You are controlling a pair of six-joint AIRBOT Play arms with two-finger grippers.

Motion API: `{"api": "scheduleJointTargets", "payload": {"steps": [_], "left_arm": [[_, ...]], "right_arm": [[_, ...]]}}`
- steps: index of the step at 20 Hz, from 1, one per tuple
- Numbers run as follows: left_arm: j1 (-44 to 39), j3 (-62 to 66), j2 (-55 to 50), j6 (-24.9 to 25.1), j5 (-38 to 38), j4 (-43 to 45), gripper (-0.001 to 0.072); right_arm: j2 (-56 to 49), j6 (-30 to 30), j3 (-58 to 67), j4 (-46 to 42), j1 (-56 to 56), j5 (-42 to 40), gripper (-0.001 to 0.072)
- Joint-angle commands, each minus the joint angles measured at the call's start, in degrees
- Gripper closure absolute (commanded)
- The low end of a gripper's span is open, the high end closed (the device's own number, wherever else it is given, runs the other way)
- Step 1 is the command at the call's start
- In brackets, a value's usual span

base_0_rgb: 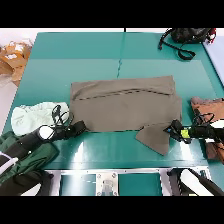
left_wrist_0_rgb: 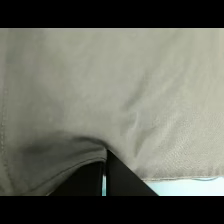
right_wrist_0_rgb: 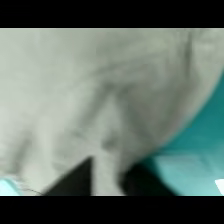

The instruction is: Fold the shirts.

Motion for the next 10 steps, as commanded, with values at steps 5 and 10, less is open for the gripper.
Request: {"api": "scheduleJointTargets", "payload": {"steps": [5, 10], "left_arm": [[-0.13, 5.07, -0.15, 0.5, -8.2, 8.48, 0.0678], [7.17, 12.35, -0.15, -2.6, -25.4, 22.12, 0.0679]], "right_arm": [[0.94, 3.39, 1.27, -7.54, -0.02, 6.67, 0.0694], [4.85, 10.67, 1.29, -19.78, -0.02, 11.47, 0.0695]]}}
